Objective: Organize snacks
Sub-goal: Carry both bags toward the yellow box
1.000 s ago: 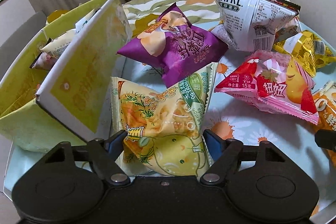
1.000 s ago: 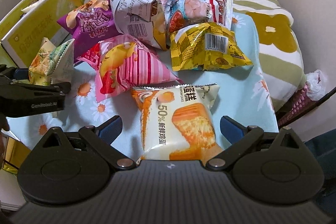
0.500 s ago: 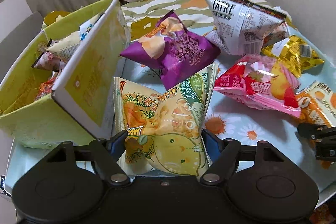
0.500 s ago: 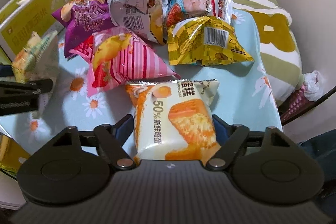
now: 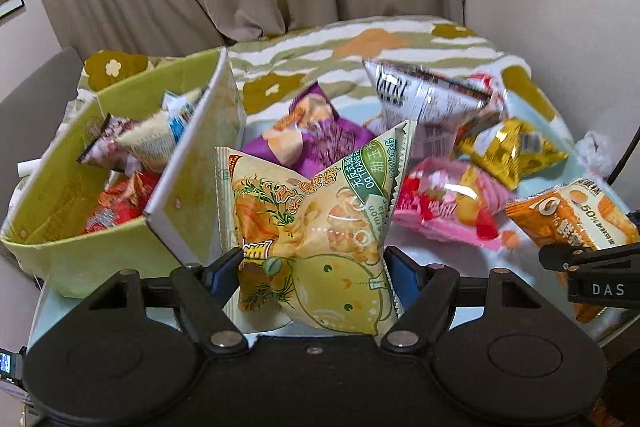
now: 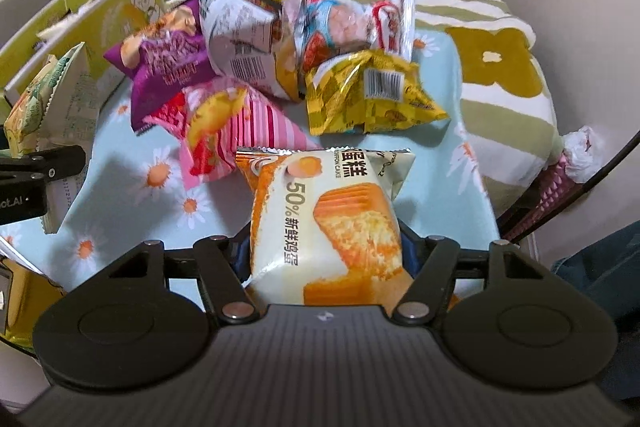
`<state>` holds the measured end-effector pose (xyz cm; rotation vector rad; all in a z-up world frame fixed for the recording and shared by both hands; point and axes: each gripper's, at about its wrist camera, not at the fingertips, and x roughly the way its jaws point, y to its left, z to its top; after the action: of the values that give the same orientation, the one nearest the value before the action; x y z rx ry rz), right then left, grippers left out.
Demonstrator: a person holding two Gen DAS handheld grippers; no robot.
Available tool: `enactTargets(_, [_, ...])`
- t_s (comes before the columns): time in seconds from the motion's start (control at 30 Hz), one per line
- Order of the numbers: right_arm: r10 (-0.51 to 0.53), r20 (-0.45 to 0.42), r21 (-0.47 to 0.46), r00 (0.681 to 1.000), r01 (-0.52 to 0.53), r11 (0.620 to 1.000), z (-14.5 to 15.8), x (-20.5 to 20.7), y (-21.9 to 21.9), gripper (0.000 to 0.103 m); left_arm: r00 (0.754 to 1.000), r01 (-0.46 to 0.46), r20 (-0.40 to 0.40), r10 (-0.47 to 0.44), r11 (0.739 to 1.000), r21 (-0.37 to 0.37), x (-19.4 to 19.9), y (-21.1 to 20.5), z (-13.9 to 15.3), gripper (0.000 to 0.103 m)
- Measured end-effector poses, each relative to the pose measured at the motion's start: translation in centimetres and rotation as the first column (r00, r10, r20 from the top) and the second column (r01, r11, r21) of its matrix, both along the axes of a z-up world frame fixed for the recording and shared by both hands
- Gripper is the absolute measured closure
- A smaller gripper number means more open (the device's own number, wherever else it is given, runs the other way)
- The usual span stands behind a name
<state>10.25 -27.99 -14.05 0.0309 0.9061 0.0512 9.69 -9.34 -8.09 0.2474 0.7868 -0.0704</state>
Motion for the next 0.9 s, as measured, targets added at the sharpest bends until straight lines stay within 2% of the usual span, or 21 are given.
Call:
enactTargets(0.23, [0.001, 0.052, 0.007, 0.999, -0.001, 1.0, 3.6, -0.8, 0.2, 0.022, 0.997, -0.016, 0.081, 0.018, 0.999, -0.031, -1.3, 1.4, 4.4, 0.024])
enactTargets(0.47, [0.051, 0.135, 0.033, 0.989, -0.056, 0.998, 8.2, 0.1, 2.8, 0.022, 0.984, -0.072, 0.162, 0.077, 0.997, -0.036, -1.0, 5.0, 8.0, 0.024])
enactTargets(0.7, [0.109, 0.226, 0.059, 0.968, -0.125, 0.99, 12.1, 2.1, 8.5, 0.022, 0.968, -0.133, 0.213, 0.135, 0.991, -0.026, 1.0, 10.8, 10.4, 0.024])
enactTargets(0.9, [0.151, 0.251, 0.101, 0.956, -0.181, 0.978, 14.1, 5.1, 14.9, 0.022, 0.964, -0.164, 0.211, 0.164, 0.986, -0.016, 4.0, 16.5, 11.3, 0.024])
